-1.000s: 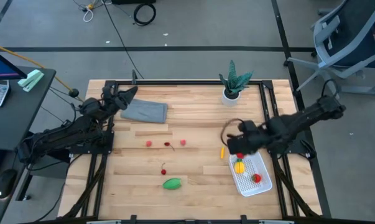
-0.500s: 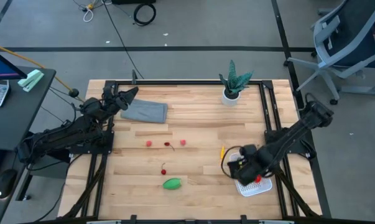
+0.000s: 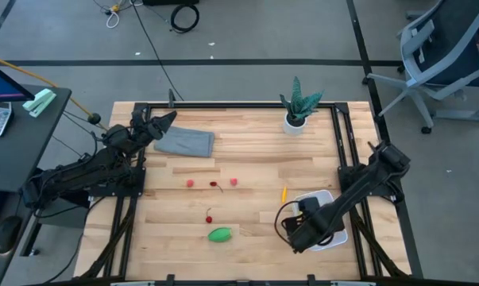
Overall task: Pick and placing Produce into tupperware
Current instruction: Put the strawberry into the white bin, then put the yellow corn into the white bin
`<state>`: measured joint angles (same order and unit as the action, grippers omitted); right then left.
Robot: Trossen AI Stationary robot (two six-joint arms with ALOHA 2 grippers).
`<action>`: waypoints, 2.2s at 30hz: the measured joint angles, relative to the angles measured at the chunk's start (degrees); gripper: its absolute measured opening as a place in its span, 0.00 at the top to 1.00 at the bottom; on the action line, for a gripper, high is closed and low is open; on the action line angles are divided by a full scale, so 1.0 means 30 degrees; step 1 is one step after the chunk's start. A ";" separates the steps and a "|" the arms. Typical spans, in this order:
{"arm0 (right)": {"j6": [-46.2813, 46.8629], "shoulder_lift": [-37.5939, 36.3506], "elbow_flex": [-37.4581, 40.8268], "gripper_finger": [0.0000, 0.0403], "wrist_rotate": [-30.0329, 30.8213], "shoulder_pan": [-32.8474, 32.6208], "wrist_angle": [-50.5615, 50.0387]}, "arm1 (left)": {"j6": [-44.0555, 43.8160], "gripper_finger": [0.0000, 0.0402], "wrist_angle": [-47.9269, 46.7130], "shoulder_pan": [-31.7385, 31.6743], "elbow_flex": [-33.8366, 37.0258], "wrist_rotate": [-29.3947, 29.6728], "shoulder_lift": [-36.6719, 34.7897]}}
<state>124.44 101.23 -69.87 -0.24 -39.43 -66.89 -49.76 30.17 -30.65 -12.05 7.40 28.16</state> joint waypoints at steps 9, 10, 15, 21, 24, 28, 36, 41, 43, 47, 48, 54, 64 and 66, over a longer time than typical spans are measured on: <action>0.0000 0.0592 0.0000 0.92 -0.0092 -0.0033 0.0792 | -0.0051 0.60 0.0001 0.0000 0.0000 0.0000 0.0000; -0.0005 0.0411 0.0000 0.89 -0.0090 -0.0026 0.0739 | -0.0051 0.60 0.0001 0.0000 0.0000 0.0000 0.0000; 0.0004 -0.0051 0.0000 0.77 -0.0615 -0.0016 0.0735 | -0.0043 0.60 0.0001 -0.0003 0.0000 0.0000 0.0000; 0.0315 -0.1692 0.0000 0.65 -0.1633 0.0345 0.0707 | -0.0058 0.60 0.0004 -0.0007 0.0000 -0.0004 0.0000; 0.0549 -0.2815 0.0000 0.62 -0.0718 0.0610 0.0650 | -0.0058 0.60 0.0003 -0.0007 0.0000 -0.0007 0.0000; 0.0561 -0.4553 0.0000 0.59 0.0597 0.1371 0.0676 | -0.0058 0.60 0.0008 0.0007 0.0000 -0.0007 0.0000; -0.3555 -0.7436 0.0000 0.60 0.6097 0.4458 0.0764 | 0.0000 0.60 0.0001 0.0007 0.0000 -0.0007 0.0000; -0.8801 -0.7745 0.0000 0.62 0.4056 0.8105 0.0855 | 0.0008 0.60 0.0001 0.0007 0.0000 -0.0007 -0.0004; -1.0781 -0.7449 0.0000 0.62 0.2325 0.9591 0.0859 | 0.0000 0.60 0.0001 0.0007 0.0000 -0.0007 -0.0004; -1.2610 -0.6599 0.0000 0.62 -0.0898 1.2388 0.0861 | 0.0000 0.60 0.0001 0.0007 0.0000 -0.0007 0.0000; -1.2730 -0.6364 0.0000 0.62 -0.1568 1.2941 0.0869 | 0.0000 0.60 0.0001 0.0007 0.0000 -0.0007 -0.0004; -1.4612 -0.4571 0.0000 0.62 -0.4263 1.4655 0.0895 | 0.0000 0.60 0.0001 0.0007 0.0000 -0.0007 -0.0002; -1.7231 -0.0610 0.0000 0.62 -0.5893 1.4757 0.0917 | 0.0000 0.60 -0.0006 0.0007 0.0000 -0.0007 -0.0004; -1.7532 0.0050 0.0000 0.62 -0.6073 1.4749 0.0910 | 0.0000 0.60 -0.0014 0.0015 0.0000 -0.0007 -0.0002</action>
<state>71.85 101.38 -69.87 -18.46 4.82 -64.16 -49.76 30.13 -30.61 -12.05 7.38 28.16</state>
